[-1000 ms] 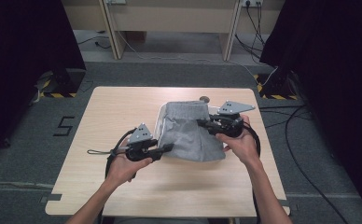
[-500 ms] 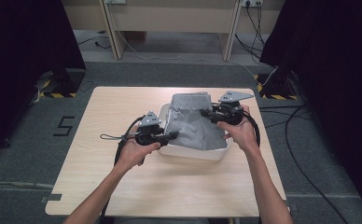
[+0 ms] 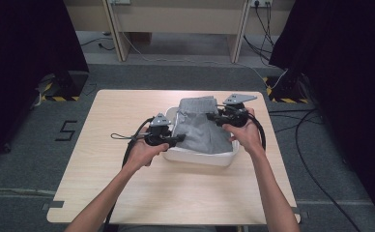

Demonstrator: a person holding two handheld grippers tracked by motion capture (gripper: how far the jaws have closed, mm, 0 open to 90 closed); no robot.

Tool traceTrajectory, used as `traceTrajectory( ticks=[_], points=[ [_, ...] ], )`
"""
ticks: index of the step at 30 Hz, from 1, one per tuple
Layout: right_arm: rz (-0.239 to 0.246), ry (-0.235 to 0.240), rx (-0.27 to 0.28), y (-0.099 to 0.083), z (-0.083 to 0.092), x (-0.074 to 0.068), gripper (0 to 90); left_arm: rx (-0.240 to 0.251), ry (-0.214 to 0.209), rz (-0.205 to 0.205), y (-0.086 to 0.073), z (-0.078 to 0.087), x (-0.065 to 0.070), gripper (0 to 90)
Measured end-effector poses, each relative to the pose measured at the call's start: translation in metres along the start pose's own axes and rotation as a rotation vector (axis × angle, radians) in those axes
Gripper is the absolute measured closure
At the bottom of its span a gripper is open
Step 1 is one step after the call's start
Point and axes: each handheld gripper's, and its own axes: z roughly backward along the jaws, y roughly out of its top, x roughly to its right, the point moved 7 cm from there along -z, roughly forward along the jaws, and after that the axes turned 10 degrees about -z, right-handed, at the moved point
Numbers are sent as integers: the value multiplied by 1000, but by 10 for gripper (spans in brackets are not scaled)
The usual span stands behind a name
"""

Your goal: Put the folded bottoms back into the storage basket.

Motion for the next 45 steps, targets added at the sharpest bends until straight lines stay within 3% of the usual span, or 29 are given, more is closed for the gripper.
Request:
traceTrajectory(
  ticks=[15, 21, 25, 29, 35, 40, 42, 45],
  points=[
    [-50, -23, -65, -27, -27, 15, 685, -109, 4, 18, -23, -25, -12, 674],
    [-50, -43, -100, -34, -35, 16, 683, -158, 16, 4, -31, -30, -12, 623],
    [-47, -73, -126, -37, -39, 18, 681, -186, 51, -17, -34, -32, -13, 570],
    [-42, -97, -170, -40, -43, 18, 679, -204, 49, -28, -37, -32, -13, 549],
    [6, -160, -232, -44, -49, 16, 657, -218, 65, -10, -40, -28, -15, 497],
    [16, -234, -281, -47, -51, 20, 509, -186, 87, -8, -35, -18, -17, 470],
    [16, -274, -269, -46, -49, 23, 465, -180, 92, -13, -33, -16, -17, 469],
    [15, -285, -229, -41, -41, 25, 456, -169, 95, -23, -32, -13, -16, 465]
  ],
)
